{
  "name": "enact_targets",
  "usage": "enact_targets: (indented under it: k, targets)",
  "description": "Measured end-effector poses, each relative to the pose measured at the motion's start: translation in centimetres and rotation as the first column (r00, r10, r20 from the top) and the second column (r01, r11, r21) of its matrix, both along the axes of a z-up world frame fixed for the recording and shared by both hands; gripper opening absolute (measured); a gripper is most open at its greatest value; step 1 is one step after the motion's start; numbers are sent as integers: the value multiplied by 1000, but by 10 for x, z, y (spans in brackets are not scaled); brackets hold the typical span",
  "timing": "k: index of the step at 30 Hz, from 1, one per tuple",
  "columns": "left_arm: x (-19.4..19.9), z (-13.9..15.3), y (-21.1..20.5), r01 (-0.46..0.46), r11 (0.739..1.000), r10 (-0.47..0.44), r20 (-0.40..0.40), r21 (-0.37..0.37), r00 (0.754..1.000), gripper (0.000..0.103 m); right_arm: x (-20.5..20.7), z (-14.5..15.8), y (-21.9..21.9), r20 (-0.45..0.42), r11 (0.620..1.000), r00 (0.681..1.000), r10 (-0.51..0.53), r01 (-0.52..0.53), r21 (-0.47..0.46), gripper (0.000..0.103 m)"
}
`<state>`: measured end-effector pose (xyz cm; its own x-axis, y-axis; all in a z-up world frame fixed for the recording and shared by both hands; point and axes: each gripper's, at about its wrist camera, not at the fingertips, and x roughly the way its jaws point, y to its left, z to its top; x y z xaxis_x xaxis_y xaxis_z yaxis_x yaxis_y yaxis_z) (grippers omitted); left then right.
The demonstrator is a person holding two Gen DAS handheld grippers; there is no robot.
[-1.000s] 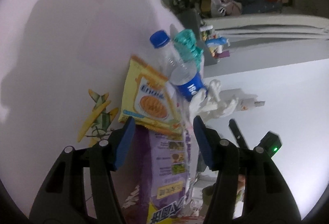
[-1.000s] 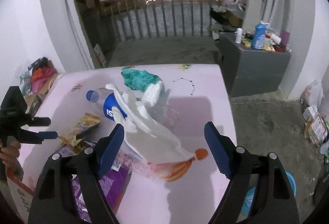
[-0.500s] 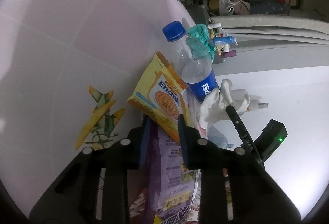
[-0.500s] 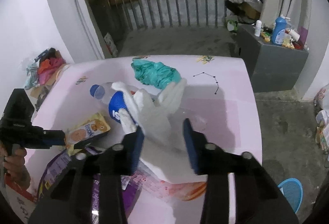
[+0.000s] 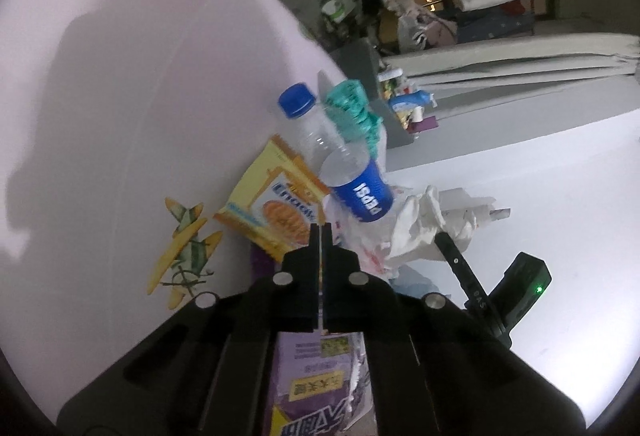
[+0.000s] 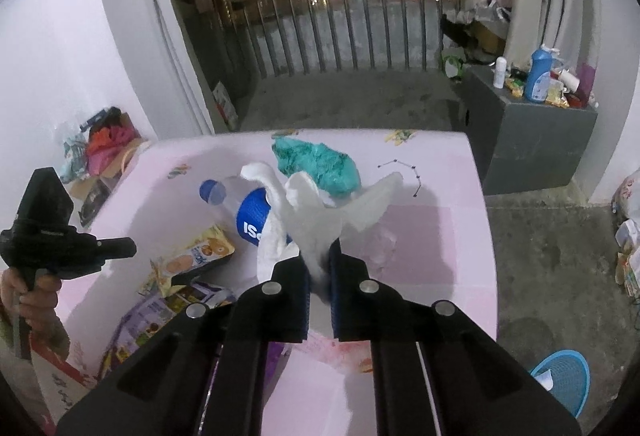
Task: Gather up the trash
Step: 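Grasp the white glove with the right tool while the left tool grasps the yellow wrapper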
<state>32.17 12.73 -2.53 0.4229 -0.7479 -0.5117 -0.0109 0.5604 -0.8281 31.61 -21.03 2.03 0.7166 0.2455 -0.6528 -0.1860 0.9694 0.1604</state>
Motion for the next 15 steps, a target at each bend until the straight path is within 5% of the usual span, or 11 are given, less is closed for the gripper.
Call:
enact_targets:
  k: [7, 11, 15]
  targets:
    - [-9, 22, 3, -14, 1000, 15, 75, -17, 997, 0, -24, 22, -11, 54, 999, 998, -33, 31, 25, 8]
    - [-10, 19, 6, -28, 999, 29, 28, -26, 999, 2, -32, 26, -16, 61, 998, 997, -45, 42, 37, 8]
    - [-12, 6, 16, -52, 998, 51, -33, -23, 998, 34, -35, 25, -18, 55, 998, 997, -50, 48, 33, 8]
